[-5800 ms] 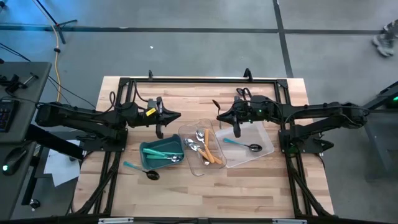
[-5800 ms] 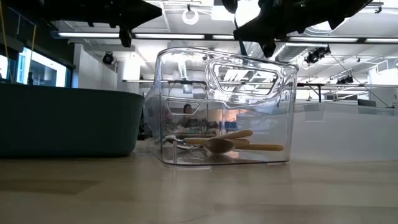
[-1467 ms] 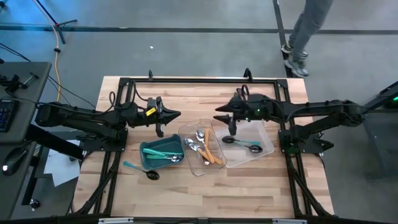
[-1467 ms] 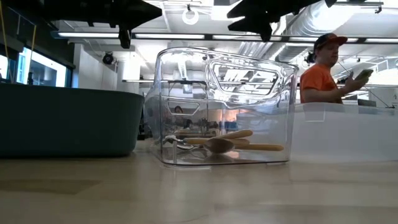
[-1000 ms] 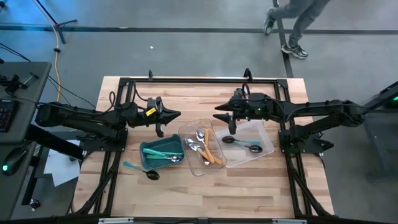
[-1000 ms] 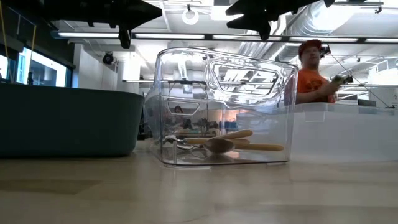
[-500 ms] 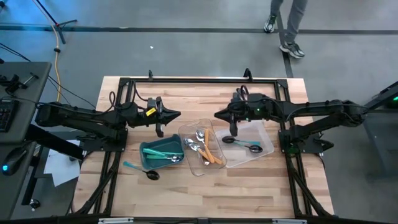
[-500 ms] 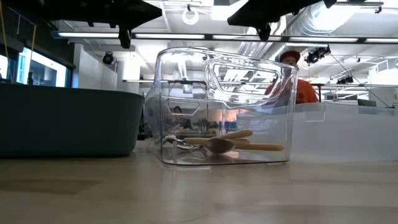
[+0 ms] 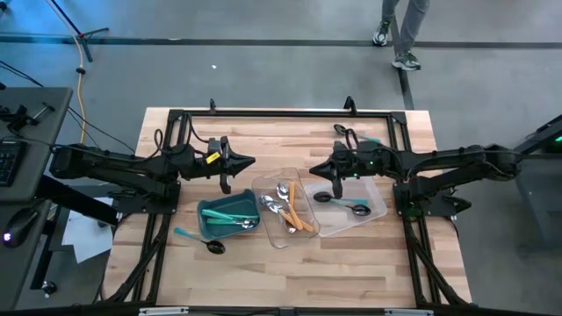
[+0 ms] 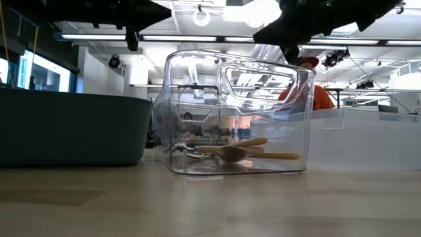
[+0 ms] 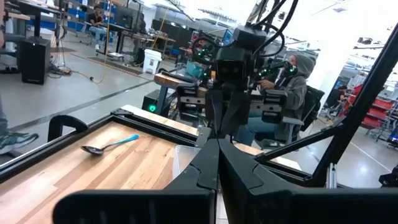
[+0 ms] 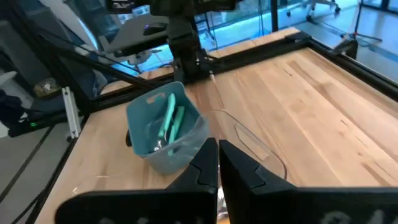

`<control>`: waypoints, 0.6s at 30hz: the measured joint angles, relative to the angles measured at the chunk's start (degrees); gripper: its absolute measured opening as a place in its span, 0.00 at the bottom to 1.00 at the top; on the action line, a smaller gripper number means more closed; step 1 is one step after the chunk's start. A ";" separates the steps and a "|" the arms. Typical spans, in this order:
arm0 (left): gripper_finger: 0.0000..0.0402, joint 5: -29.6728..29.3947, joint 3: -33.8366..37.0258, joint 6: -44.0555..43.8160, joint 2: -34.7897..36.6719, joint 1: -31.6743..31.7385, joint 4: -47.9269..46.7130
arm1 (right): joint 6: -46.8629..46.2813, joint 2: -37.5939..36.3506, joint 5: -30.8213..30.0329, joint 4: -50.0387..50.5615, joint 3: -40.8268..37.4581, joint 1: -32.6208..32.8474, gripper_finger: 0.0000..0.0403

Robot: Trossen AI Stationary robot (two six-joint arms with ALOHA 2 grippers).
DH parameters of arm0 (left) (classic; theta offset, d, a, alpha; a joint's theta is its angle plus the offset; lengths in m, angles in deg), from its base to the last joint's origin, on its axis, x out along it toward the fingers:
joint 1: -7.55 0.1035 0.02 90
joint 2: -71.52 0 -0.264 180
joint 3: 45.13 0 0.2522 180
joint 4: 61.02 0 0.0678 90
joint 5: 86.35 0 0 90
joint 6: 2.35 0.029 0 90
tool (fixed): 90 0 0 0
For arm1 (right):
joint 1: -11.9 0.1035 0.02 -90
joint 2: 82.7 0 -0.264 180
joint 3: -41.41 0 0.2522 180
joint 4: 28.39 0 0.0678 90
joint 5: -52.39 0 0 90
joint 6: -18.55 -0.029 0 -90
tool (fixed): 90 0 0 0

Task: Sort silverware by color (type)
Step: Put the blue spoon into the white bin

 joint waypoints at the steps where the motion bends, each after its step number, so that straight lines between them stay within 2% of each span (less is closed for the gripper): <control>1: 0.00 0.00 0.00 0.00 0.00 0.00 0.00 | 0.45 0.00 0.29 -0.25 0.00 0.00 0.00; 5: 0.00 -0.02 0.00 0.13 -0.01 0.00 0.00 | 2.99 0.06 0.74 -1.05 0.00 0.00 0.00; 18: 0.00 -2.97 0.00 1.97 0.00 0.00 0.00 | 3.18 0.09 0.74 -1.14 0.00 0.00 0.00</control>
